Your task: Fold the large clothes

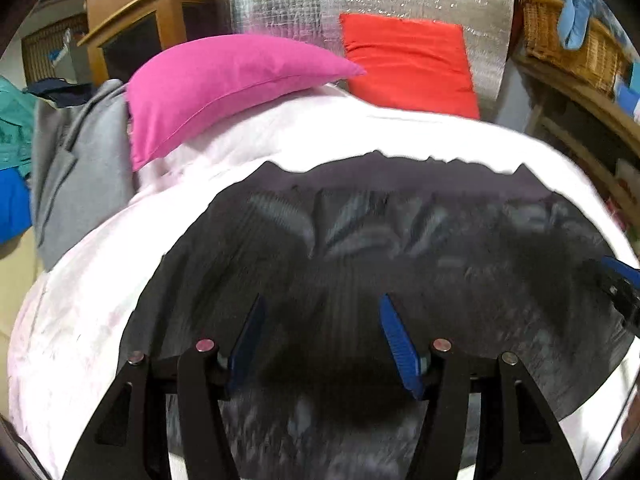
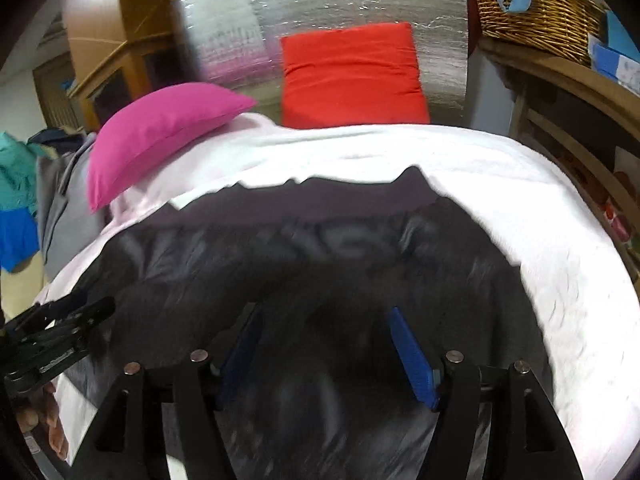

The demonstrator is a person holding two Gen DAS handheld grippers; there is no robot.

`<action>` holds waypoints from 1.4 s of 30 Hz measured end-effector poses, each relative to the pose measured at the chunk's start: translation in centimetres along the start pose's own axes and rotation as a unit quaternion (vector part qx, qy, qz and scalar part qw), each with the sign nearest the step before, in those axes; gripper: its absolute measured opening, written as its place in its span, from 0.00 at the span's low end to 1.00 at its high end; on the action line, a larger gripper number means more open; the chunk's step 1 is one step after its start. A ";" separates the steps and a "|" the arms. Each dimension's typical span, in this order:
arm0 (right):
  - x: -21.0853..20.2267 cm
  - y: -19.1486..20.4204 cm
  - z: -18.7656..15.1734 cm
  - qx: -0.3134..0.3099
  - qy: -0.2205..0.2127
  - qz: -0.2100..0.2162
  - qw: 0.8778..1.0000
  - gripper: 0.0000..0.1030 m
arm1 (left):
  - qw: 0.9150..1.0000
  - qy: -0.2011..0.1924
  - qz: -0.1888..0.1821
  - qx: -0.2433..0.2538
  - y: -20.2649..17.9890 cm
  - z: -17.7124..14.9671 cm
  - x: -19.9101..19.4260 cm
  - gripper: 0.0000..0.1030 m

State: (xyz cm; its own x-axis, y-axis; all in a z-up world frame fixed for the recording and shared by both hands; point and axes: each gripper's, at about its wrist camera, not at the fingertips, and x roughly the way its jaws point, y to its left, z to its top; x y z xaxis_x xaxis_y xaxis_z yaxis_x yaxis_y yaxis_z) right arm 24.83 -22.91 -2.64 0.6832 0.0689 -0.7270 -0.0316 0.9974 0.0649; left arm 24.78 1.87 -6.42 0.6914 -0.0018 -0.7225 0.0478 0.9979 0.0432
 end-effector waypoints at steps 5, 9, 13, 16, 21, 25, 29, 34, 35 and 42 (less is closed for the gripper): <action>2.7 0.1 -3.4 -0.018 0.035 -0.026 0.999 0.71 | 0.999 0.035 -0.004 -0.013 0.2 -2.6 2.4 0.61; 3.1 -0.2 -3.3 -0.017 0.038 -0.031 0.999 0.71 | 0.999 0.042 -0.013 -0.028 0.5 -2.8 3.0 0.61; 3.3 -0.4 -3.4 -0.016 0.040 -0.028 0.999 0.72 | 0.999 0.037 -0.013 -0.023 0.3 -3.2 3.0 0.62; 3.2 -0.5 -3.5 -0.016 0.041 -0.029 0.999 0.72 | 0.999 0.037 -0.014 -0.022 0.3 -3.3 3.1 0.62; 3.4 -0.4 -3.2 -0.013 0.046 -0.028 0.998 0.72 | 0.999 0.038 -0.015 -0.023 0.4 -3.4 3.0 0.61; 1.9 -1.1 -2.4 0.015 0.037 -0.016 0.999 0.72 | 0.998 0.036 -0.030 -0.031 1.3 -3.1 1.7 0.61; -1.2 -2.8 -2.8 0.041 -0.002 -0.014 0.999 0.72 | 0.997 -0.008 -0.014 -0.078 4.7 -3.6 -1.1 0.61; -0.8 -7.3 -4.3 0.099 0.027 -0.019 0.995 0.73 | 0.996 0.016 0.007 -0.092 7.7 -5.4 0.5 0.61; -0.3 -7.7 -4.5 0.103 0.034 -0.016 0.994 0.73 | 0.997 0.017 0.011 -0.080 7.6 -5.6 0.7 0.61; -2.7 -9.8 -4.6 0.149 0.010 0.014 0.989 0.74 | 0.994 0.005 0.015 -0.113 9.4 -5.2 -1.0 0.61</action>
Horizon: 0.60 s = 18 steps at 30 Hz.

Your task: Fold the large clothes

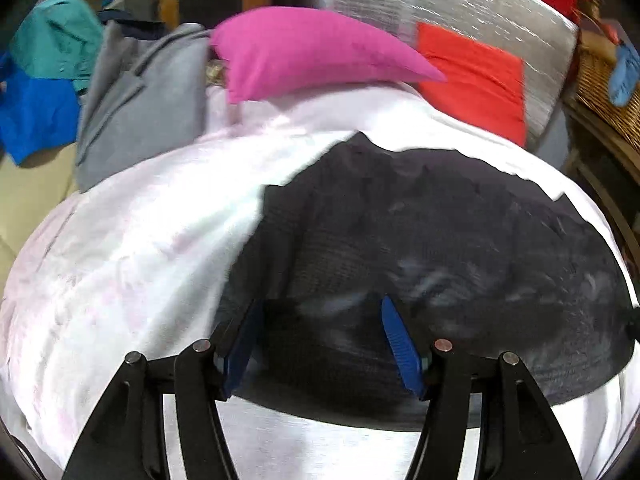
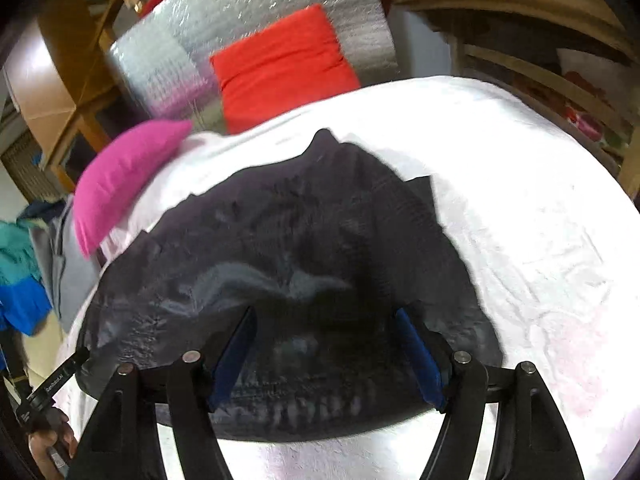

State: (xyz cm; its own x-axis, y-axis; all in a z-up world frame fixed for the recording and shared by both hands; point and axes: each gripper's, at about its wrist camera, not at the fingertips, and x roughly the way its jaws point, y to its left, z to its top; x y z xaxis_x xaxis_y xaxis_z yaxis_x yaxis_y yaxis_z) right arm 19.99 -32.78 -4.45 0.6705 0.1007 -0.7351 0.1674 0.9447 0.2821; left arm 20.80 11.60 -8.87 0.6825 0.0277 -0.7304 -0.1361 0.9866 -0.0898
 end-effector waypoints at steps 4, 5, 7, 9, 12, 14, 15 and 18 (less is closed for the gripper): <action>0.7 -2.7 -0.5 0.021 0.027 -0.009 0.999 0.74 | 0.999 0.040 -0.004 0.018 0.7 -0.2 1.6 0.62; 0.3 -3.5 -0.4 0.037 0.027 0.002 0.999 0.74 | 0.999 0.035 -0.006 0.016 0.9 0.0 1.1 0.61; -0.6 -4.6 0.1 0.063 0.018 0.028 0.997 0.74 | 0.999 0.030 -0.025 -0.006 1.6 0.6 0.5 0.61; -1.5 -5.8 0.8 0.079 0.007 0.037 0.996 0.74 | 0.998 0.024 -0.040 -0.032 2.9 1.2 0.1 0.61; -1.7 -8.2 1.6 0.098 0.008 0.036 0.995 0.74 | 0.997 0.030 -0.044 -0.054 4.5 1.8 0.9 0.62; -1.3 -9.4 1.7 0.116 0.016 0.038 0.992 0.74 | 0.996 0.053 -0.046 -0.055 4.7 1.5 2.0 0.62; -1.3 -9.8 1.5 0.122 0.017 0.039 0.992 0.74 | 0.996 0.060 -0.047 -0.053 4.8 1.3 2.4 0.62; -2.0 -9.5 1.1 0.113 0.001 0.030 0.993 0.74 | 0.997 0.044 -0.024 -0.056 4.9 0.7 1.6 0.62</action>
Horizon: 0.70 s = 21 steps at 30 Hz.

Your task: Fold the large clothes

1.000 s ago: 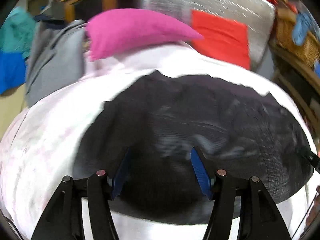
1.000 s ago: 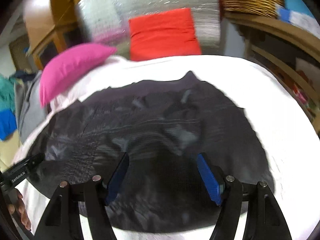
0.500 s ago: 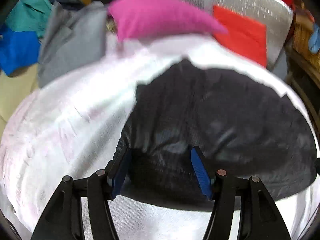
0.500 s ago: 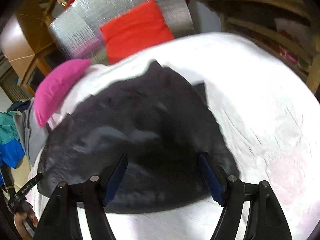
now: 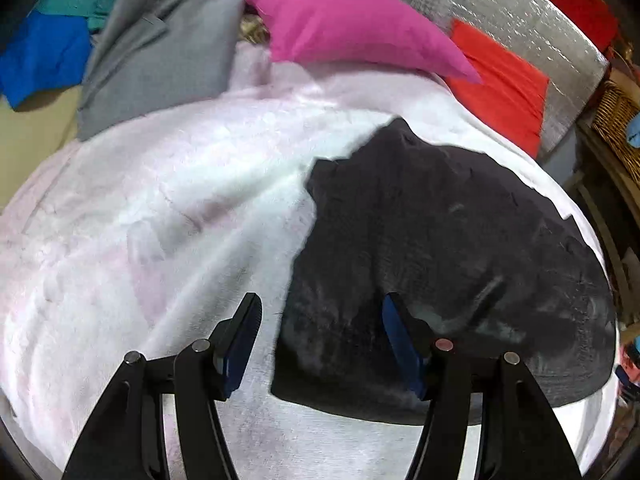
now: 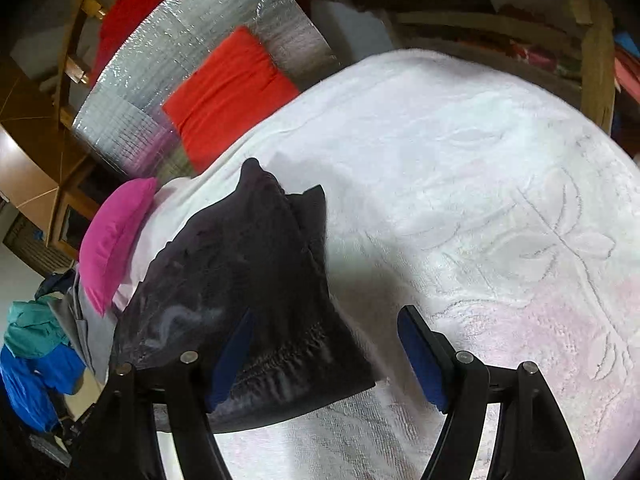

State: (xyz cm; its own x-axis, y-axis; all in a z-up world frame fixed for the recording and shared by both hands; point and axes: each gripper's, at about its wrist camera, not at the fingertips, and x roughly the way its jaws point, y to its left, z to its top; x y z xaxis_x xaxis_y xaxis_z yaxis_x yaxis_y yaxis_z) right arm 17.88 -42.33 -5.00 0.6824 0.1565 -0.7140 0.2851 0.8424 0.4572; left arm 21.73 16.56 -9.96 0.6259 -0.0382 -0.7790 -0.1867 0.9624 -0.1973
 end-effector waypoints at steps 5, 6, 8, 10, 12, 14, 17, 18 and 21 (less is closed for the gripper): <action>-2.0 5.7 -1.5 -0.104 -0.036 0.003 0.994 0.74 | 0.999 -0.027 0.027 0.021 -1.6 -0.2 -2.0 0.62; -2.1 7.3 -2.0 -0.124 -0.038 0.009 0.992 0.74 | 0.999 -0.032 0.029 0.023 -1.9 -0.2 -2.2 0.62; -2.0 9.8 -3.1 -0.152 -0.036 0.015 0.988 0.74 | 0.999 -0.038 0.026 0.029 -2.6 -0.4 -2.8 0.62; -1.2 12.0 -4.2 -0.170 -0.032 0.023 0.985 0.74 | 0.998 -0.038 0.023 0.041 -3.6 -0.7 -3.2 0.62; -0.3 13.8 -5.7 -0.186 -0.023 0.028 0.982 0.75 | 0.998 -0.038 0.017 0.052 -4.6 -1.0 -3.4 0.62; 0.7 15.0 -6.8 -0.197 -0.014 0.030 0.980 0.74 | 0.997 -0.037 0.014 0.063 -5.4 -1.3 -3.5 0.62; 2.2 15.7 -7.8 -0.216 -0.010 0.013 0.976 0.74 | 0.997 -0.035 0.012 0.073 -6.1 -1.6 -3.1 0.62; 2.9 15.5 -8.0 -0.215 -0.001 0.007 0.977 0.74 | 0.997 -0.032 0.013 0.074 -6.3 -1.6 -2.8 0.62; 4.5 14.4 -8.5 -0.207 0.017 -0.008 0.978 0.74 | 0.997 -0.010 0.021 0.077 -6.4 -2.2 -1.5 0.62</action>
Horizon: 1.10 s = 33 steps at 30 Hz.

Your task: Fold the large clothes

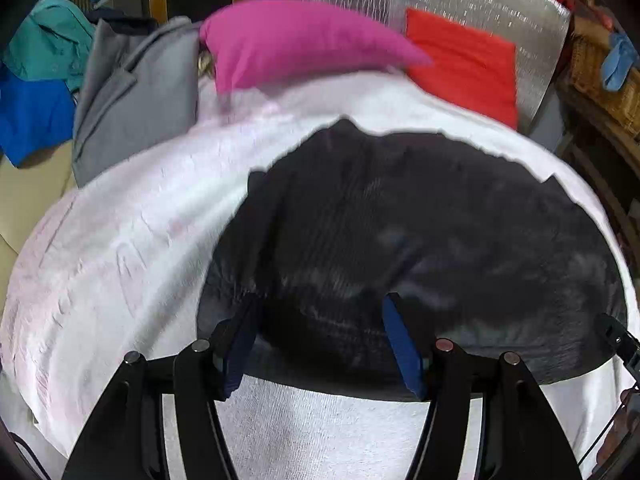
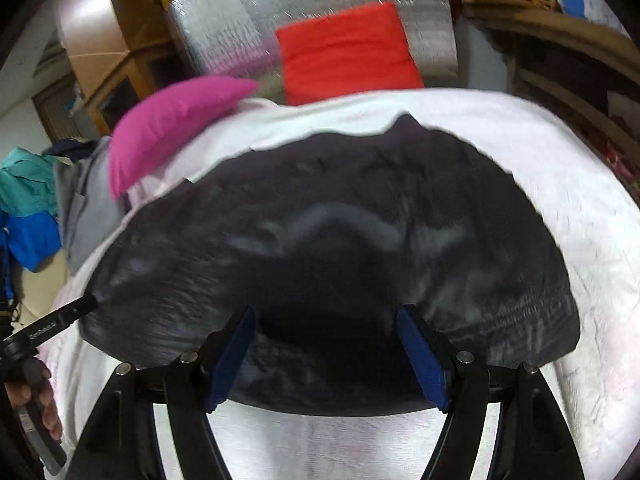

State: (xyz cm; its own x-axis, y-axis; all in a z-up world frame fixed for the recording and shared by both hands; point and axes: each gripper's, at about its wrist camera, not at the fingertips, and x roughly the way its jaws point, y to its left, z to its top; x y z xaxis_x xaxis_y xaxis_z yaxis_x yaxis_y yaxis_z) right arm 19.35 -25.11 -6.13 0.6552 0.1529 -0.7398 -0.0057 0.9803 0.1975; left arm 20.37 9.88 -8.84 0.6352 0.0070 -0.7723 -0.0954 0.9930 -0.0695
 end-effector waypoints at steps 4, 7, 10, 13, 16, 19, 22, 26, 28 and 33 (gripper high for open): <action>0.7 -0.2 -0.5 -0.009 0.004 0.001 1.000 0.75 | 1.000 -0.004 0.016 0.015 -0.2 -0.5 0.8 0.64; 0.7 -0.4 -0.5 -0.007 0.008 0.002 1.000 0.75 | 1.000 -0.003 0.014 0.013 -0.1 -0.6 1.0 0.65; 0.7 -0.4 -0.6 -0.005 0.011 0.000 1.000 0.75 | 1.000 0.001 0.016 0.018 0.0 -0.6 1.2 0.65; -0.5 -0.5 0.1 0.004 0.003 0.000 1.000 0.75 | 1.000 0.004 0.018 0.017 0.1 -0.4 0.6 0.65; -2.7 -1.6 0.9 0.016 -0.029 -0.007 0.999 0.75 | 1.000 -0.010 0.014 0.012 0.4 -0.3 -0.8 0.65; -3.0 -4.0 1.0 0.036 -0.024 -0.029 0.999 0.75 | 1.000 -0.008 0.009 0.003 0.9 -0.6 -0.8 0.65; -1.6 -7.0 0.5 0.080 0.010 -0.028 0.996 0.75 | 1.000 0.019 0.013 0.004 1.2 -1.5 1.0 0.71; -3.1 -8.0 0.7 0.093 -0.003 0.003 0.996 0.75 | 1.000 0.004 -0.013 -0.011 2.0 -0.9 -0.2 0.71; -4.3 -9.1 1.3 0.099 -0.018 0.013 0.995 0.75 | 0.999 -0.014 -0.033 -0.027 3.2 0.1 -1.0 0.71; -4.6 -13.4 4.0 0.130 -0.016 0.013 0.991 0.77 | 0.993 -0.001 -0.098 -0.064 6.4 3.1 0.8 0.73</action>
State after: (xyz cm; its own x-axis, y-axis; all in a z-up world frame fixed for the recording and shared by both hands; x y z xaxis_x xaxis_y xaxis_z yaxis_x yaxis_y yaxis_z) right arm 19.42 -39.40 -2.83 0.6812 0.1704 -0.7120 0.1686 0.9099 0.3790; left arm 22.64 16.64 -7.93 0.6533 -0.1851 -0.7342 -0.0661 0.9520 -0.2989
